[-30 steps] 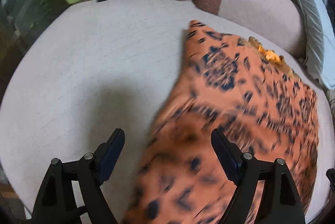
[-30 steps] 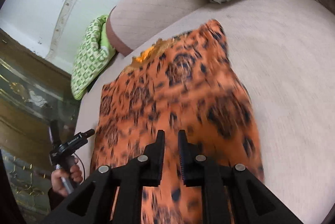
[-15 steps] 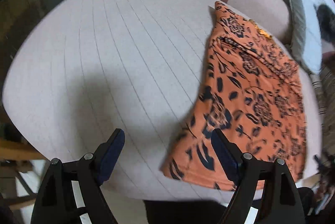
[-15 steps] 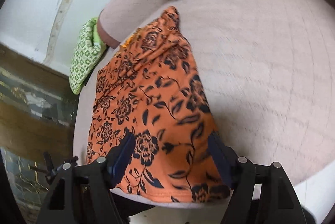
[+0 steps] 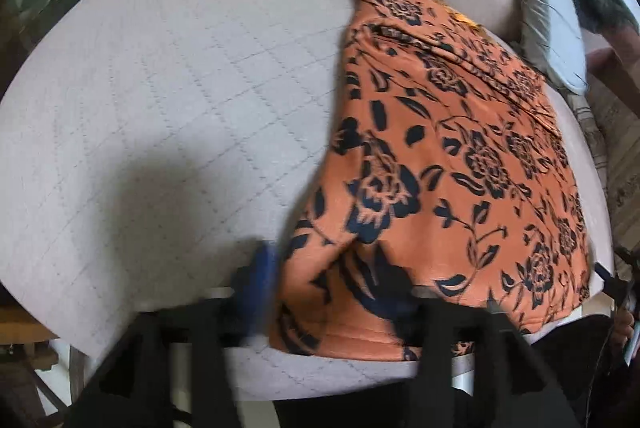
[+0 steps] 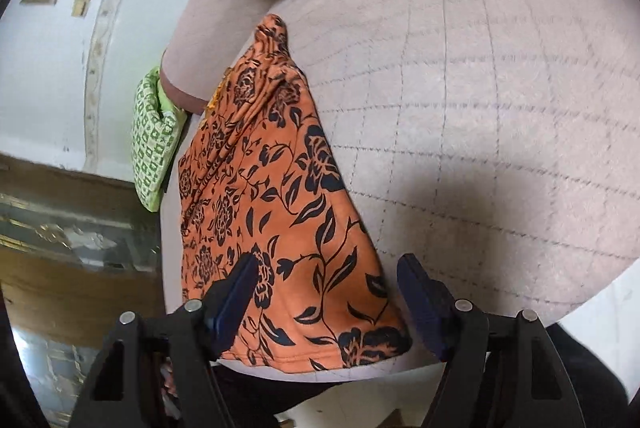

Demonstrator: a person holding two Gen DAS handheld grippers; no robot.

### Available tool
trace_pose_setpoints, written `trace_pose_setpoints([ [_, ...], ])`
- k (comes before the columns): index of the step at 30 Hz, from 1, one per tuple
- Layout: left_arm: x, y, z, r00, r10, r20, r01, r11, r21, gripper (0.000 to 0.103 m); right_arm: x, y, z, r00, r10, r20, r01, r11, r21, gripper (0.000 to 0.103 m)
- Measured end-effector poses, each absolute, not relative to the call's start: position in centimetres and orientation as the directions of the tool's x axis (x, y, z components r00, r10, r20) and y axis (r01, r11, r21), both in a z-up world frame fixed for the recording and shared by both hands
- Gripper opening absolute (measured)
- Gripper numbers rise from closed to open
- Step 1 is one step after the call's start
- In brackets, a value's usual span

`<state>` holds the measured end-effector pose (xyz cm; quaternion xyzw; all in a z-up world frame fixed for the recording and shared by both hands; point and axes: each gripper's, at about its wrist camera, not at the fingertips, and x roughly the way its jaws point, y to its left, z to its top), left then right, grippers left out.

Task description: Fold small clothes

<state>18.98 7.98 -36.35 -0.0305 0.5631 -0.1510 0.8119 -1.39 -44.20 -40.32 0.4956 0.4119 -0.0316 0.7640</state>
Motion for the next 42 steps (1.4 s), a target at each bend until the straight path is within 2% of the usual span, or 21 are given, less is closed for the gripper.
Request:
trace_pose_setpoints([
  [1,18.9,8.1,-36.3,0.329,-0.287,-0.899,0.204,0.952,-0.229,0.076,-0.9,-44.2,-40.6,0.644,0.371,-0.669,0.463,0.507,0.727,0.075],
  [4,19.1,8.0,-36.7,0.325,-0.306,-0.895,0.208,0.946,-0.248,0.076,0.5,-42.9,-42.2,0.575,0.423,-0.7,0.481,0.518,0.707,0.075],
  [6,18.9,7.8,-36.8,0.337,-0.294,-0.895,0.21,0.949,-0.233,0.075,0.9,-42.0,-42.4,0.549,0.398,-0.735,0.486,0.562,0.669,0.074],
  [8,18.8,7.5,-36.7,0.34,-0.283,-0.897,0.228,0.95,-0.213,0.057,1.2,-41.0,-41.9,0.526,0.391,-0.755,0.458,0.618,0.639,0.07],
  [9,19.1,7.3,-36.8,0.339,-0.275,-0.899,0.235,0.951,-0.202,0.04,1.3,-40.5,-41.8,0.515,0.395,-0.761,0.45,0.631,0.632,0.063],
  [10,19.1,7.3,-36.7,0.336,-0.277,-0.9,0.239,0.95,-0.203,0.026,1.3,-40.1,-41.8,0.501,0.397,-0.769,0.446,0.643,0.622,0.059],
  [12,19.0,8.1,-36.7,0.315,-0.328,-0.891,0.237,0.936,-0.261,0.011,1.4,-38.8,-41.6,0.467,0.384,-0.796,0.426,0.691,0.583,0.031],
  [14,19.0,8.2,-36.8,0.305,-0.356,-0.883,0.226,0.928,-0.296,0.01,1.5,-37.4,-41.7,0.438,0.412,-0.799,0.399,0.708,0.583,0.023],
  [17,18.9,8.1,-36.7,0.308,-0.339,-0.889,0.223,0.934,-0.279,0.011,1.5,-36.8,-42.1,0.43,0.392,-0.813,0.394,0.729,0.559,0.023],
  [18,19.0,8.0,-36.7,0.305,-0.336,-0.891,0.215,0.936,-0.28,0.016,1.6,-37.0,-42.2,0.43,0.402,-0.809,0.407,0.713,0.571,0.026],
  [21,18.9,7.5,-36.5,0.296,-0.347,-0.89,0.239,0.929,-0.282,0.042,1.4,-37.7,-42.7,0.437,0.443,-0.783,0.434,0.659,0.614,0.029],
  [23,18.8,7.0,-36.5,0.306,-0.319,-0.897,0.251,0.936,-0.247,0.043,1.4,-37.8,-42.8,0.446,0.447,-0.776,0.436,0.649,0.624,0.033],
  [24,18.8,6.8,-36.5,0.309,-0.304,-0.901,0.253,0.94,-0.23,0.043,1.4,-37.6,-42.7,0.451,0.44,-0.777,0.431,0.655,0.621,0.035],
  [25,18.7,6.7,-36.5,0.314,-0.289,-0.904,0.251,0.944,-0.214,0.035,1.4,-37.4,-42.5,0.453,0.428,-0.782,0.418,0.673,0.61,0.035],
  [26,18.7,6.8,-36.6,0.317,-0.279,-0.907,0.25,0.947,-0.204,0.025,1.5,-36.9,-42.2,0.456,0.41,-0.79,0.39,0.706,0.591,0.034],
  [27,18.8,6.8,-36.6,0.309,-0.281,-0.908,0.257,0.944,-0.205,0.009,1.6,-36.5,-41.9,0.451,0.393,-0.801,0.375,0.732,0.57,0.026],
  [28,18.9,6.9,-36.5,0.301,-0.3,-0.905,0.26,0.939,-0.225,0.009,1.7,-36.3,-41.6,0.446,0.37,-0.815,0.369,0.754,0.544,0.02],
  [30,19.1,7.3,-36.3,0.297,-0.313,-0.902,0.26,0.936,-0.239,0.008,2.0,-36.4,-41.3,0.445,0.369,-0.816,0.373,0.752,0.544,0.015],
  [37,22.3,8.3,-32.4,0.303,-0.449,-0.84,0.252,0.888,-0.384,0.008,3.2,-39.5,-36.8,0.604,0.451,-0.658,0.284,0.649,0.706,0.014],
  [42,28.1,6.6,-28.4,0.316,-0.509,-0.801,0.274,0.857,-0.437,0.008,7.4,-43.3,-32.5,0.713,0.448,-0.54,0.228,0.579,0.783,0.014],
])
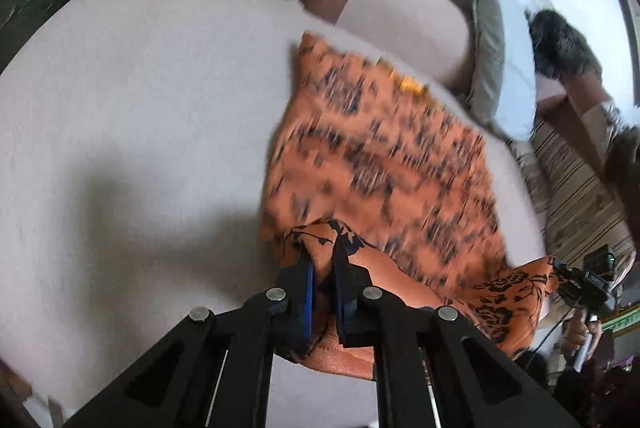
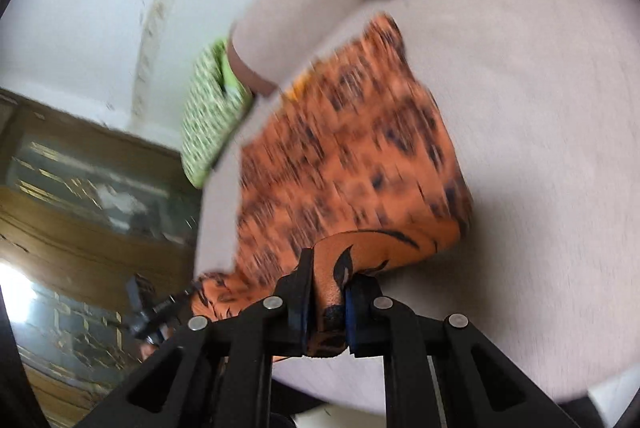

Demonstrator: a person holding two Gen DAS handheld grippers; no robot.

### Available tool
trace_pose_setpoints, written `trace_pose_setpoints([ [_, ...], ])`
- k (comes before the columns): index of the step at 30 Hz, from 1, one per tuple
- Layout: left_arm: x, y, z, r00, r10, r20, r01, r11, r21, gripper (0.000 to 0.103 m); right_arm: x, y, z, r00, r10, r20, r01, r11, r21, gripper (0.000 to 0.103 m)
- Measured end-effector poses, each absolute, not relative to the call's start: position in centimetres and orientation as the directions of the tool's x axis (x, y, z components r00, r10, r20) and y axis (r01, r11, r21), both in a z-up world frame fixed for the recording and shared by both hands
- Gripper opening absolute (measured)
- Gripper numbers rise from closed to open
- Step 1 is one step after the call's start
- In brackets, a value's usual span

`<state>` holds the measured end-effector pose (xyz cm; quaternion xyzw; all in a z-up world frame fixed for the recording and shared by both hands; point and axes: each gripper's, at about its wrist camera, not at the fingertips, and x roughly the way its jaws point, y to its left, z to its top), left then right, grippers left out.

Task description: Fold small clothes

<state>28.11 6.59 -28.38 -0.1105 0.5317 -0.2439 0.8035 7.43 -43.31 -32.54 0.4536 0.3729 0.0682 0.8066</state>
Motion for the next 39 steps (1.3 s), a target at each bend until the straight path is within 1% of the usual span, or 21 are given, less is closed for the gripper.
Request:
trace_pose_setpoints([
  [4,35.3,3.3,-26.0,0.33,-0.526,-0.784,0.298,0.846,-0.442,0.008,13.4,-46.9,-30.4,0.762,0.402,-0.509,0.239,0.556,0.796,0.014],
  [8,43.0,0.0,-26.1,0.329,-0.516,-0.791,0.282,0.853,-0.44,0.008,20.7,-51.7,-30.0,0.796,0.352,-0.493,0.275,0.515,0.812,0.014],
  [10,47.9,-2.0,-27.4,0.311,-0.508,-0.803,0.26,0.858,-0.443,0.008,24.6,-53.7,-30.4,0.805,0.33,-0.493,0.296,0.497,0.816,0.014],
  [13,53.0,-4.2,-29.9,0.307,-0.451,-0.838,0.214,0.891,-0.401,0.008,30.9,-56.7,-32.1,0.803,0.314,-0.506,0.34,0.457,0.822,0.013],
  [16,57.2,-6.0,-33.5,0.284,-0.382,-0.879,0.134,0.924,-0.358,0.01,37.0,-58.5,-35.2,0.799,0.309,-0.517,0.376,0.414,0.829,0.017],
  [17,58.2,-6.2,-35.3,0.245,-0.372,-0.895,0.094,0.928,-0.36,0.011,38.6,-58.9,-36.8,0.773,0.323,-0.546,0.419,0.385,0.822,0.017],
  [19,58.7,-5.7,-37.2,0.211,-0.414,-0.885,0.032,0.908,-0.417,0.025,40.3,-59.3,-39.3,0.731,0.36,-0.579,0.472,0.347,0.811,0.018],
  [20,58.6,-5.2,-37.4,0.213,-0.451,-0.867,0.01,0.888,-0.46,0.028,40.5,-59.5,-40.1,0.728,0.375,-0.574,0.466,0.342,0.816,0.018],
  [21,58.4,-4.1,-37.6,0.229,-0.518,-0.824,-0.028,0.843,-0.538,0.033,40.2,-59.6,-40.5,0.735,0.383,-0.56,0.451,0.341,0.825,0.018],
  [23,57.7,-2.1,-36.9,0.279,-0.561,-0.779,-0.08,0.795,-0.601,0.038,38.3,-60.2,-40.4,0.777,0.382,-0.501,0.394,0.326,0.859,0.018],
  [25,55.9,0.4,-34.7,0.411,-0.519,-0.749,-0.122,0.783,-0.61,0.06,35.5,-60.8,-39.1,0.818,0.325,-0.474,0.372,0.331,0.868,0.025],
  [26,54.0,1.7,-33.1,0.488,-0.48,-0.729,-0.135,0.784,-0.606,0.063,34.3,-61.0,-38.3,0.832,0.298,-0.468,0.366,0.338,0.867,0.048],
  [27,52.1,2.2,-31.8,0.531,-0.458,-0.713,-0.133,0.786,-0.604,0.064,33.0,-61.1,-37.2,0.846,0.258,-0.466,0.367,0.351,0.861,0.074],
  [28,50.2,2.3,-30.8,0.553,-0.447,-0.703,-0.118,0.794,-0.597,0.065,31.8,-60.8,-36.1,0.853,0.209,-0.478,0.382,0.373,0.846,0.08],
  [29,48.7,2.0,-30.2,0.559,-0.438,-0.704,-0.105,0.805,-0.585,0.067,30.7,-59.9,-34.4,0.857,0.156,-0.492,0.391,0.425,0.816,0.08],
  [30,46.4,1.3,-29.7,0.561,-0.412,-0.718,-0.096,0.829,-0.551,0.072,30.6,-58.9,-33.3,0.856,0.161,-0.491,0.368,0.477,0.798,0.08],
  [31,43.9,0.3,-29.7,0.55,-0.375,-0.746,-0.096,0.859,-0.502,0.073,31.1,-56.9,-31.9,0.836,0.196,-0.512,0.337,0.553,0.762,0.08],
  [33,40.2,-1.6,-30.4,0.537,-0.343,-0.771,-0.091,0.885,-0.457,0.073,32.6,-52.9,-30.2,0.782,0.232,-0.579,0.303,0.67,0.678,0.08],
  [35,36.7,-3.5,-32.2,0.528,-0.364,-0.768,-0.085,0.877,-0.473,0.073,35.4,-47.0,-29.5,0.72,0.281,-0.634,0.23,0.766,0.6,0.077],
  [37,36.3,-4.9,-34.1,0.489,-0.371,-0.789,-0.082,0.881,-0.465,0.073,37.8,-42.0,-30.2,0.638,0.339,-0.691,0.169,0.814,0.555,0.07],
  [39,37.1,-6.2,-35.8,0.445,-0.344,-0.827,-0.068,0.908,-0.414,0.072,40.0,-36.6,-31.8,0.548,0.36,-0.755,0.105,0.866,0.489,0.054],
])
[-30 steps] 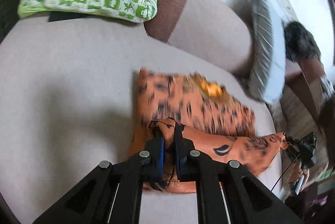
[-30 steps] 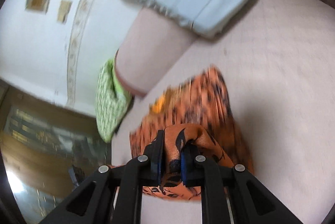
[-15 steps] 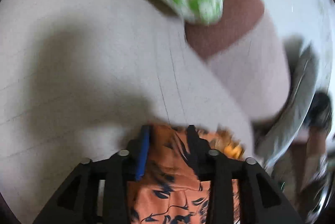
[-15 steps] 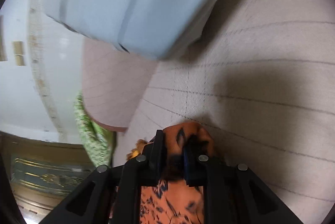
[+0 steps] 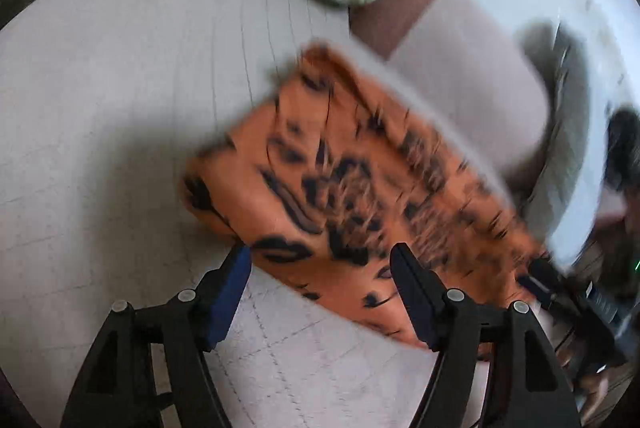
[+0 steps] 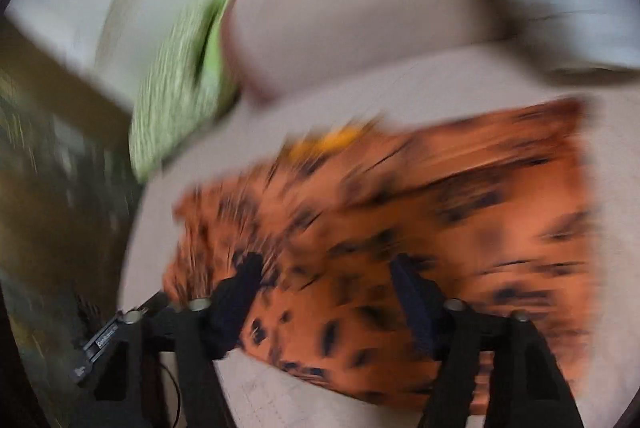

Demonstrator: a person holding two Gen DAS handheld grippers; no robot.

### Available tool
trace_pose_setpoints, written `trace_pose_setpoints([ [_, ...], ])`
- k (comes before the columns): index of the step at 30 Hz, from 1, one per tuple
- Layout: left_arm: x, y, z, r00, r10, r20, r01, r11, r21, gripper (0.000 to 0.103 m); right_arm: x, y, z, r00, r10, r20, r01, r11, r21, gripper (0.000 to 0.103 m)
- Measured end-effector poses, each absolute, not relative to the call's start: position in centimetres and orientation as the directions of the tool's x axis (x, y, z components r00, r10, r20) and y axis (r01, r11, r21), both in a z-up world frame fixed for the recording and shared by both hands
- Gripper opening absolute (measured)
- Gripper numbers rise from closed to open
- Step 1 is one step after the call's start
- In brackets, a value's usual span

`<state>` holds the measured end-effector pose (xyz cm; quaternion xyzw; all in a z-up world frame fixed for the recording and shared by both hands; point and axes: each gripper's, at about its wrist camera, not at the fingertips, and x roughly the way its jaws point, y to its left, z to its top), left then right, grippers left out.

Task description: Fold small clothes

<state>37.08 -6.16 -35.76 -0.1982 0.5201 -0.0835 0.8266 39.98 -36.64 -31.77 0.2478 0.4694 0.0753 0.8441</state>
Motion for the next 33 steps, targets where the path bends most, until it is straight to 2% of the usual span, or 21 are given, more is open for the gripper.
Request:
trace_pose_setpoints([
  [3,38.2,-5.9,-37.4,0.435,-0.302,-0.848,-0.099,0.92,-0.379,0.072,44.0,-30.3,-34.8,0.438,0.366,-0.821,0.031,0.907,0.421,0.037],
  [5,39.1,-5.8,-37.8,0.394,-0.311,-0.865,-0.105,0.92,-0.378,0.072,46.6,-28.5,-36.9,0.391,0.334,-0.858,0.045,0.924,0.38,0.037],
  [8,40.1,-6.1,-37.7,0.364,-0.311,-0.878,-0.087,0.927,-0.365,0.073,51.4,-28.3,-36.0,0.491,0.253,-0.834,0.067,0.943,0.326,0.036],
  [9,40.4,-6.0,-37.8,0.354,-0.319,-0.879,-0.086,0.925,-0.37,0.073,53.3,-29.4,-35.5,0.527,0.195,-0.827,0.136,0.942,0.308,0.036],
  [12,41.3,-5.1,-37.6,0.326,-0.366,-0.872,-0.09,0.906,-0.414,0.073,56.0,-34.0,-34.6,0.61,0.168,-0.775,0.322,0.84,0.436,0.036],
  [13,41.6,-4.5,-37.7,0.321,-0.387,-0.864,-0.101,0.893,-0.438,0.073,55.8,-34.6,-34.1,0.634,0.162,-0.756,0.331,0.827,0.454,0.037],
  [15,42.1,-3.1,-37.6,0.322,-0.405,-0.856,-0.13,0.876,-0.464,0.072,54.5,-34.5,-32.6,0.68,0.185,-0.709,0.276,0.832,0.481,0.037],
  [17,42.0,-2.4,-37.4,0.331,-0.403,-0.853,-0.152,0.87,-0.47,0.072,52.6,-32.9,-31.8,0.679,0.212,-0.703,0.189,0.874,0.447,0.037],
  [21,40.4,-1.6,-36.1,0.39,-0.255,-0.885,-0.163,0.927,-0.338,0.072,50.1,-28.3,-32.6,0.615,0.307,-0.727,0.057,0.901,0.429,0.037],
  [26,39.7,0.0,-35.9,0.408,-0.158,-0.899,-0.203,0.944,-0.258,0.072,50.1,-22.7,-34.3,0.523,0.374,-0.766,-0.043,0.909,0.414,0.037],
  [30,40.6,0.4,-37.9,0.369,-0.16,-0.915,-0.208,0.946,-0.249,0.077,53.8,-19.0,-37.9,0.478,0.291,-0.829,0.004,0.943,0.333,0.038],
  [33,41.1,0.4,-37.8,0.363,-0.159,-0.918,-0.194,0.951,-0.242,0.077,55.2,-19.9,-37.5,0.545,0.274,-0.792,0.057,0.931,0.361,0.038],
])
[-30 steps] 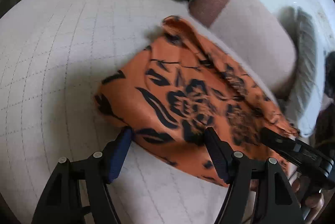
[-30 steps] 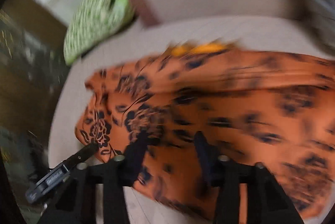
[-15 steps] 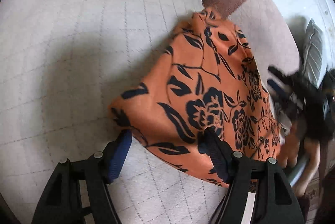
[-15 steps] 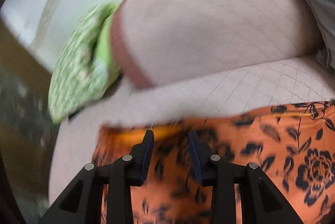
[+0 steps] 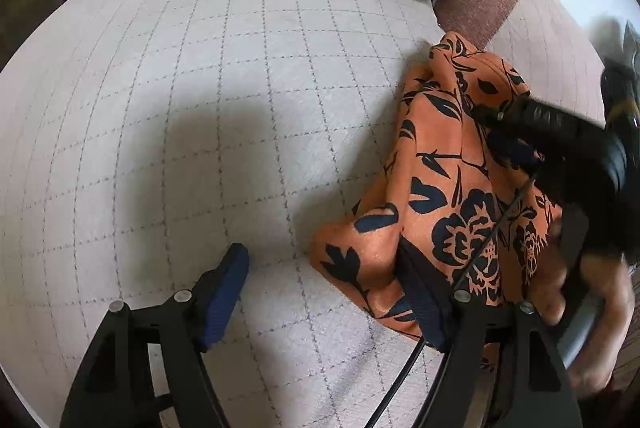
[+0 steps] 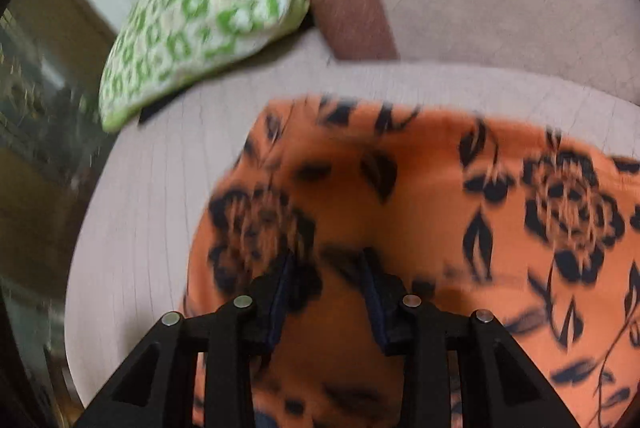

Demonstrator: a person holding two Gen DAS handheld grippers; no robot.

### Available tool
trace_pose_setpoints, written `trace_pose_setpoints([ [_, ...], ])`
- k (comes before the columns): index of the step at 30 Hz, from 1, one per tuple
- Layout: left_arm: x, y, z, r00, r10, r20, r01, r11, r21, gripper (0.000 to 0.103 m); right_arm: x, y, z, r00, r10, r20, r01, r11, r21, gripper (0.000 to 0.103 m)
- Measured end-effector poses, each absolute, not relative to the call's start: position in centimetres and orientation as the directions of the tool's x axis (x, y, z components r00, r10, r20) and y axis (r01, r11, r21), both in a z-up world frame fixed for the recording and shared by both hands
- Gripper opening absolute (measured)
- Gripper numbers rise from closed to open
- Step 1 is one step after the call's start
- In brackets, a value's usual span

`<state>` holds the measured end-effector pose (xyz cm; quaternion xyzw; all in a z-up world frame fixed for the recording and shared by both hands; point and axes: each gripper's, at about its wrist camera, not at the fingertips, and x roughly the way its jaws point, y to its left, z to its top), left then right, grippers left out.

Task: Fold small clothes
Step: 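Lay the folded hem onto the collar end and open both tools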

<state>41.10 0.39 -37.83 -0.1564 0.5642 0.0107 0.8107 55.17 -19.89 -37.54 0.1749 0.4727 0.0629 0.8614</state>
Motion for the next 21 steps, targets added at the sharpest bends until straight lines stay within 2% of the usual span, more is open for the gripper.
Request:
trace_pose_setpoints([
  [5,41.1,0.3,-37.0,0.396,-0.151,-0.906,-0.184,0.953,-0.24,0.076,52.8,-23.7,-36.1,0.55,0.304,-0.778,0.124,0.891,0.436,0.038],
  [8,41.1,-0.5,-36.1,0.423,-0.119,-0.898,-0.174,0.962,-0.21,0.076,47.4,-27.4,-34.4,0.571,0.274,-0.774,0.108,0.909,0.401,0.038],
  [10,40.4,-0.4,-35.7,0.418,-0.166,-0.893,-0.174,0.95,-0.258,0.076,42.5,-30.6,-33.1,0.594,0.268,-0.759,0.116,0.905,0.41,0.039],
  [11,40.1,-0.5,-35.7,0.411,-0.208,-0.888,-0.166,0.94,-0.297,0.076,39.0,-33.0,-32.6,0.617,0.266,-0.74,0.134,0.892,0.432,0.051],
  [12,40.0,-0.9,-35.7,0.403,-0.228,-0.886,-0.157,0.937,-0.313,0.076,36.7,-34.6,-32.3,0.633,0.266,-0.727,0.15,0.879,0.453,0.068],
  [17,38.5,-2.2,-35.3,0.406,-0.248,-0.88,-0.151,0.931,-0.332,0.076,22.9,-43.2,-33.7,0.758,0.289,-0.585,0.27,0.678,0.684,0.071],
  [21,37.1,-2.4,-37.0,0.341,-0.325,-0.882,-0.186,0.897,-0.402,0.076,18.2,-45.8,-37.6,0.792,0.329,-0.514,0.347,0.45,0.823,0.073],
])
